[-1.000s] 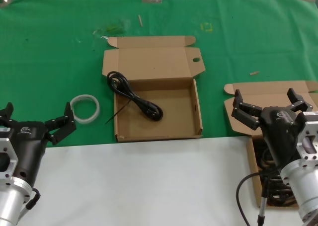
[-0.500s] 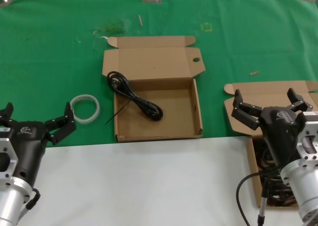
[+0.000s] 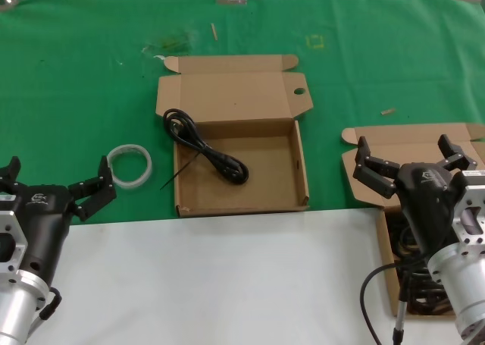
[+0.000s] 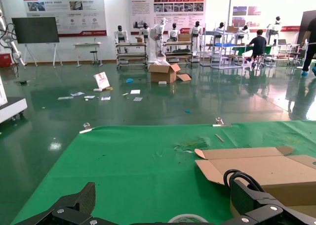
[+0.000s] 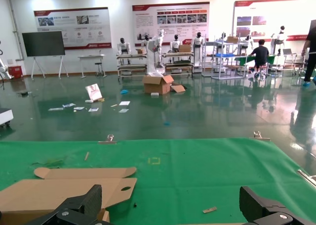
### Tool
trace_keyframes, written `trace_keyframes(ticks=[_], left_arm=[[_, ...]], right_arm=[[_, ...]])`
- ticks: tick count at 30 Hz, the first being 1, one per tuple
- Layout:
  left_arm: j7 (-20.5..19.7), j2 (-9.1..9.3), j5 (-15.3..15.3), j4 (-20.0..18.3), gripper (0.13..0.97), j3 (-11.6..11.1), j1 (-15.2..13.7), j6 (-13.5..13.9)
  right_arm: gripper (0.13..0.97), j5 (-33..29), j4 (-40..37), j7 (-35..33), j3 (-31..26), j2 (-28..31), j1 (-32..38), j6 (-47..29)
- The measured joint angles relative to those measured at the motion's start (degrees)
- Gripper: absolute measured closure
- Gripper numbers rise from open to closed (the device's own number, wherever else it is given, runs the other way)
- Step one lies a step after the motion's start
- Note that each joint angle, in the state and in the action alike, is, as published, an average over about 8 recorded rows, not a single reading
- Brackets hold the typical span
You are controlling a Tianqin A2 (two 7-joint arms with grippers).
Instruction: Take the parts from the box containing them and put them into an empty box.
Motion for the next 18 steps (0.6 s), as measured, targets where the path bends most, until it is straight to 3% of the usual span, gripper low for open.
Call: trace_keyframes(ticks=[18], left_arm=[[0.0,0.0,0.0,0.0,0.132,0.0,0.0,0.0]], right_arm=[[0.129,0.0,0.0,0.0,0.0,0.0,0.0,0.0]])
